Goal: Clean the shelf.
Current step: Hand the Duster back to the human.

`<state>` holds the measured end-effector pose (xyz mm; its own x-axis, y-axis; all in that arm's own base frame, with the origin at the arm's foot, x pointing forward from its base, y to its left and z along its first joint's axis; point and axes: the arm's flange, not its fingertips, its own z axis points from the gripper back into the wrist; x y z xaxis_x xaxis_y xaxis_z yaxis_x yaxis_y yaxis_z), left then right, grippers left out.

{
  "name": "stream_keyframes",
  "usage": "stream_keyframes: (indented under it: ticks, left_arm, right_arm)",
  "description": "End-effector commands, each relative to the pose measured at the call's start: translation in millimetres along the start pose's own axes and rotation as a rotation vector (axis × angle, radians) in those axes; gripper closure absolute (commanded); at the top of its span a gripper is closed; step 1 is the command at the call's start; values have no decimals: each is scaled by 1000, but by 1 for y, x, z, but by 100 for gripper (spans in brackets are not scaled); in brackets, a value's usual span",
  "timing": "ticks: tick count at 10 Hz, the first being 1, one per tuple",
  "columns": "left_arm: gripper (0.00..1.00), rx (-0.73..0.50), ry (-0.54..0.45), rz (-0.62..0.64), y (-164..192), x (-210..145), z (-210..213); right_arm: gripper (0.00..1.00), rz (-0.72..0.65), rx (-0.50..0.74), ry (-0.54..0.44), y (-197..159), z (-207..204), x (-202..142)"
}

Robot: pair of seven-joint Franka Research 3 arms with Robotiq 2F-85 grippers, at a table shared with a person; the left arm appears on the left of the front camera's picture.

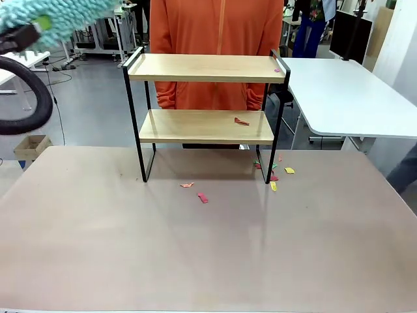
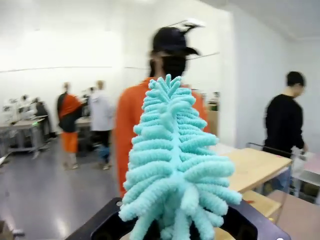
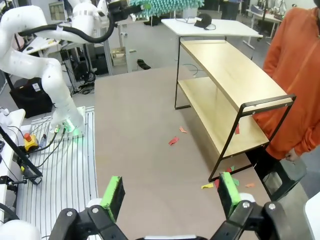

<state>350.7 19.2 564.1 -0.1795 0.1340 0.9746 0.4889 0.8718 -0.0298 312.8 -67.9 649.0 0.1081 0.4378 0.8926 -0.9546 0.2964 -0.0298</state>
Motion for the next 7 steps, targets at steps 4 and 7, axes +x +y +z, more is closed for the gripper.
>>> stream_keyframes:
  ticks: [4, 7]
  left_arm:
    - [82, 288, 67, 23, -11, -70, 62]
    - [82, 365, 156, 63, 4, -121, 64]
  right_arm:
    - [0, 25, 0, -29, -1, -1, 1]
    - [0, 25, 0, -29, -1, -1, 1]
